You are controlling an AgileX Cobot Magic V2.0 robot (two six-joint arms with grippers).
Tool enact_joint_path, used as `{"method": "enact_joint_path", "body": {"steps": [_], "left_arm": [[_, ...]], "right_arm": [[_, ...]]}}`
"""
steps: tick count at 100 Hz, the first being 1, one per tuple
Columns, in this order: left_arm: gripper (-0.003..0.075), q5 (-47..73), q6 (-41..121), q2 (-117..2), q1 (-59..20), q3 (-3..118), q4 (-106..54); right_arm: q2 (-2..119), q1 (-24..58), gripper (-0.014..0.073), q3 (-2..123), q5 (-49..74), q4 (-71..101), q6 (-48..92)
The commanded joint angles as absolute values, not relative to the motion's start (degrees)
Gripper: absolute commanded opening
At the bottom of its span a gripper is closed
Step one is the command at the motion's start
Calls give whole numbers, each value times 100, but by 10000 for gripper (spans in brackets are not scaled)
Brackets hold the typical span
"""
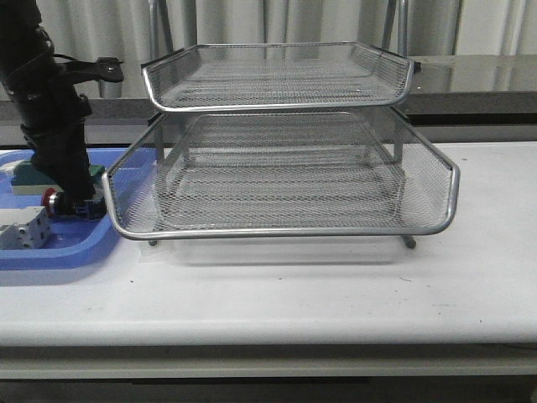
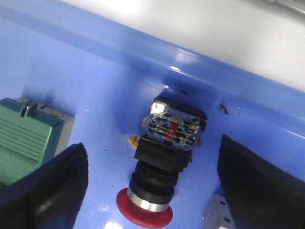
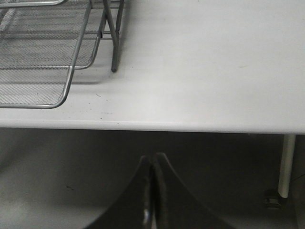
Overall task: Place button on rack with both arms
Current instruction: 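Lower the left gripper into the blue bin and grasp the red push button, then lift the red push button and carry it over the pulled-out middle tray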
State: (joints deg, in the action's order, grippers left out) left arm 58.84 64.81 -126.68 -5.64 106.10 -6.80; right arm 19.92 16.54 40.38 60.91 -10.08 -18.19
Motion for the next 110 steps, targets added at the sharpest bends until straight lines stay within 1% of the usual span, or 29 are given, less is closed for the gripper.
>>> {"method": "enact_joint_path", "body": {"steps": [1,69,74,81,100,110], "left_arm": [[544,5693,6470,-12374,-592,10783,-759],[538,5627,6470,-12804,-592,10806,-775],[514,5627,6470,-12804,-592,10819,-775],[448,5627,6470,-12804,-592,10828,-775],[206,5627,6470,-12804,-592,10828,-775],[113,5627,6470,-12804,-592,10828,-765]], "right_arm": [[2047,1624,-69,4219,5747,-1145,-1799],[2047,1624,-69,4219,5747,-1145,-1799],[2047,1624,-69,4219,5747,-1145,-1799],[2047,1624,-69,4219,5747,-1145,-1799],[2047,1624,-69,4219,5747,-1145,-1799],[2047,1624,-69,4219,5747,-1145,-1799]]}}
